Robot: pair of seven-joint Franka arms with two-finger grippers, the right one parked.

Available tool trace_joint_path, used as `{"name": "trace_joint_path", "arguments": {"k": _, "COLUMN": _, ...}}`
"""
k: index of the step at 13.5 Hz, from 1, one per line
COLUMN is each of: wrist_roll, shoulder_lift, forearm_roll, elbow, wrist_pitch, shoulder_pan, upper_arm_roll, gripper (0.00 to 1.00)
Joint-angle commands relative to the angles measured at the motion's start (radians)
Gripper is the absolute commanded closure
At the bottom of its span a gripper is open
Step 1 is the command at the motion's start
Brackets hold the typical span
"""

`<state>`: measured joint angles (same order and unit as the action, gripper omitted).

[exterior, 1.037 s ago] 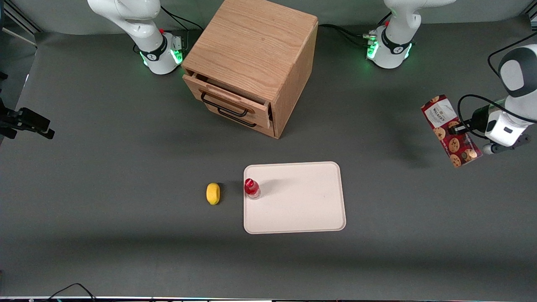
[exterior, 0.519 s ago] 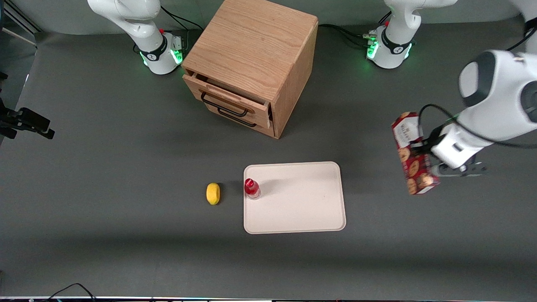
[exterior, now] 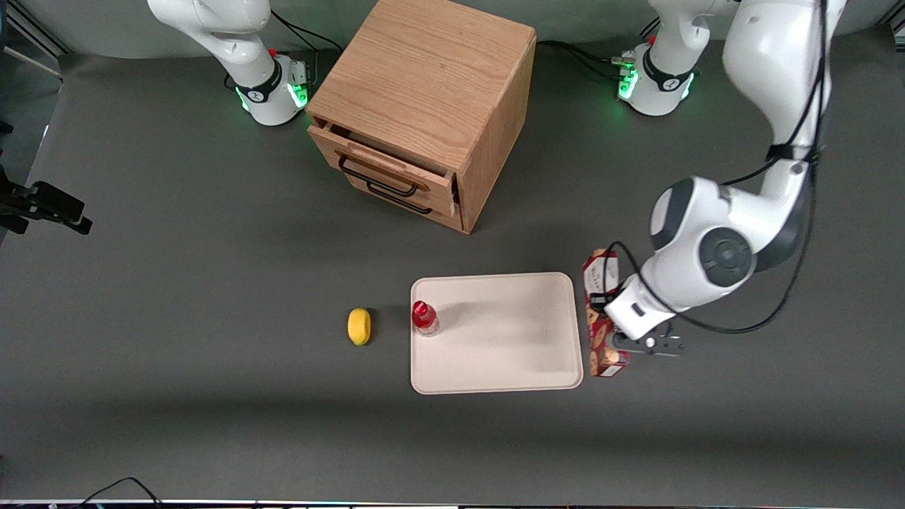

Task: Place red cookie box on tray
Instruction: 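Carry the red box with the left gripper over the white tray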

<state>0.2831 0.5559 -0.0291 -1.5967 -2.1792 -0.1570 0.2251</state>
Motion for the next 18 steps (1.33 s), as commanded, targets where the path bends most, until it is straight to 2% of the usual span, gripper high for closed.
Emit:
{"name": "trace_joint_path", "arguments": {"k": 1, "wrist_roll": 0.137, "shoulder_lift": 0.091, "forearm_roll": 0.055, "elbow": 0.044, "wrist_pitch": -0.068, "shoulder_pan": -0.032, "upper_arm_roll": 0.013, "gripper": 1.0}}
{"name": "trace_joint_path", "arguments": {"k": 6, "wrist_roll": 0.156, "shoulder_lift": 0.163, "forearm_roll": 0.055, "elbow": 0.043, "wrist_pitch": -0.132, "shoulder_pan": -0.042, "upper_arm_roll": 0.013, "gripper": 1.0}}
{"name": "trace_joint_path", "arguments": {"k": 8, "wrist_roll": 0.157, "shoulder_lift": 0.176, "forearm_roll": 0.063, "elbow": 0.029, "wrist_pitch": -0.178, "shoulder_pan": -0.041, "upper_arm_roll": 0.013, "gripper": 0.47}}
{"name": "trace_joint_path", "arguments": {"k": 9, "wrist_roll": 0.157, "shoulder_lift": 0.174, "forearm_roll": 0.064, "elbow": 0.023, "wrist_pitch": -0.195, "shoulder_pan": -0.041, "upper_arm_roll": 0.011, "gripper": 0.34}}
{"name": "trace_joint_path", "arguments": {"k": 10, "wrist_roll": 0.157, "shoulder_lift": 0.174, "forearm_roll": 0.064, "elbow": 0.023, "wrist_pitch": -0.2, "shoulder_pan": -0.041, "upper_arm_roll": 0.011, "gripper": 0.0}}
{"name": "trace_joint_path", "arguments": {"k": 14, "wrist_roll": 0.148, "shoulder_lift": 0.136, "forearm_roll": 0.074, "elbow": 0.023, "wrist_pitch": -0.2, "shoulder_pan": -0.036, "upper_arm_roll": 0.013, "gripper": 0.0}}
{"name": "trace_joint_path", "arguments": {"k": 18, "wrist_roll": 0.113, "shoulder_lift": -0.042, "forearm_roll": 0.074, "elbow": -0.003, "wrist_pitch": -0.072, "shoulder_pan": 0.025, "upper_arm_roll": 0.011, "gripper": 0.0}}
